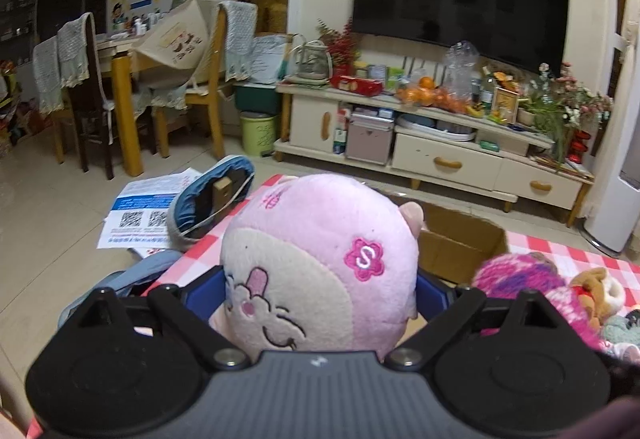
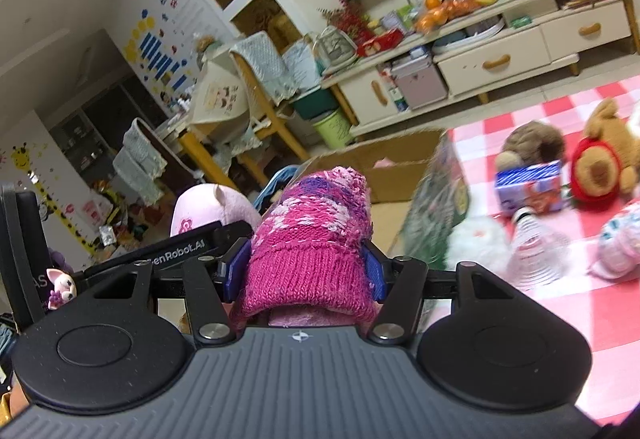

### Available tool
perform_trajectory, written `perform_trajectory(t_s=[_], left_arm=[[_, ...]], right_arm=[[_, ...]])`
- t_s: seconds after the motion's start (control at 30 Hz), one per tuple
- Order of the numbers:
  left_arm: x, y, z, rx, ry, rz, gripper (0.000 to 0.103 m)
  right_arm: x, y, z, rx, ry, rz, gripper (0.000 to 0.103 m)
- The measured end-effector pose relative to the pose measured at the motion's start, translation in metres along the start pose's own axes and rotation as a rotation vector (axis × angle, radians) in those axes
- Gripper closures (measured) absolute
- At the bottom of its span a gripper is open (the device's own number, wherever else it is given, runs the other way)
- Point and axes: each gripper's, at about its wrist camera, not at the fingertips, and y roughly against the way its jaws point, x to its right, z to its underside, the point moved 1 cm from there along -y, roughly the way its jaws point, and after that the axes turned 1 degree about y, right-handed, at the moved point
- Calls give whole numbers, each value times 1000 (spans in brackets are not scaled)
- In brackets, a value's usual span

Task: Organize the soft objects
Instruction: 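Carry both held items into the cardboard box and open both tools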

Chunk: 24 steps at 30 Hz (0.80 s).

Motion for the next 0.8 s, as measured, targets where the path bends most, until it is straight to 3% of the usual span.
perform_trajectory(t_s=[0.2,0.23,0.4,0.8], left_arm=[[-6,-4,-2,-24,18,-12,4],[-5,-3,-2,-20,14,-15,4],[2,6,-5,33,-30,-32,1],[33,16,1,48,-112,23,1]], right_arm=[[-8,-9,-1,-57,3,-22,26],[-7,-7,0,-61,0,-28,19],[-8,3,1,-38,30,-14,4],[9,32,6,44,94,132,3]])
